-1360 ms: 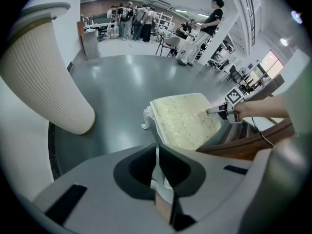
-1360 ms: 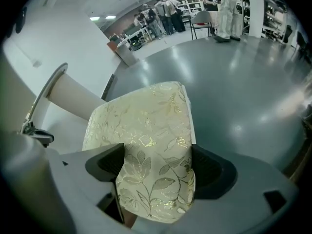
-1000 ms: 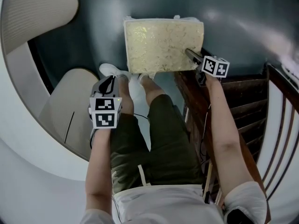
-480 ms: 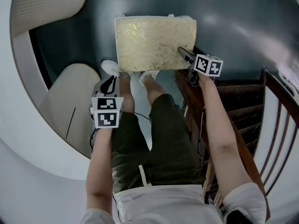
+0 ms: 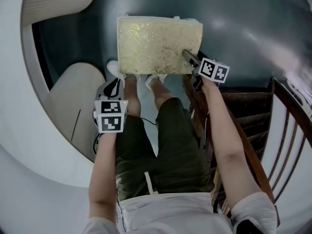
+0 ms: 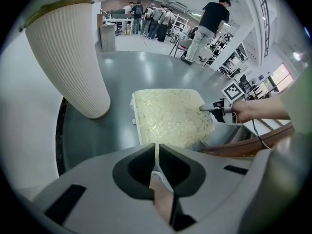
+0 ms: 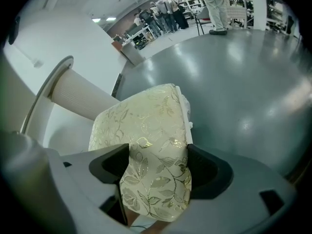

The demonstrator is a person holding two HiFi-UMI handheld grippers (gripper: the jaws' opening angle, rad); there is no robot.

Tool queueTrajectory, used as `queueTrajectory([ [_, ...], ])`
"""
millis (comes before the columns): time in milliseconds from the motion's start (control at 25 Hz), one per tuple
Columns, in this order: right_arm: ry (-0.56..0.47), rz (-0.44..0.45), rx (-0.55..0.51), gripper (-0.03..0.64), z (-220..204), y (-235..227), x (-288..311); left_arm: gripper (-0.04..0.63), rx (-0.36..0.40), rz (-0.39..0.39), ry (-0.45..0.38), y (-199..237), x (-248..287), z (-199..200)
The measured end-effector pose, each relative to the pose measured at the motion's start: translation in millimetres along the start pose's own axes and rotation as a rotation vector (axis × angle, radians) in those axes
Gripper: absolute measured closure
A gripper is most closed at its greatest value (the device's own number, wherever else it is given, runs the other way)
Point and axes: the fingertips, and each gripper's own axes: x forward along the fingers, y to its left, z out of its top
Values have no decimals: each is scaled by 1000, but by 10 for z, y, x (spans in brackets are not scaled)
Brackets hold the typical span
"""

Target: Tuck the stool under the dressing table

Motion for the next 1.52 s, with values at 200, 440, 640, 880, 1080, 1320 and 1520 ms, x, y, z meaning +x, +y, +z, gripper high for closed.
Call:
queueTrajectory([
  [200,15,1,-5,241,-36,36,-9,586,8,-4,13,-96,3,70],
  [440,-14,8,28,241,-29,43,-13,586,38,13,31,-227,59,126],
  [640,-10,47,25,268,5,73,-68,585,68,29,52,-515,84,145],
  [880,1,81,-9,265,3,137,-85,586,72,40,69,-859,155,203],
  [1080,17,123,-50,261,-76,348,62,585,87,44,56,-857,237,166],
  [1320,50,178,-77,272,-72,1246,474,586,54,62,65,-230,16,164],
  [1520,63,213,-106,272,-205,2864,1382,586,-5,69,49,1338,-318,-64],
])
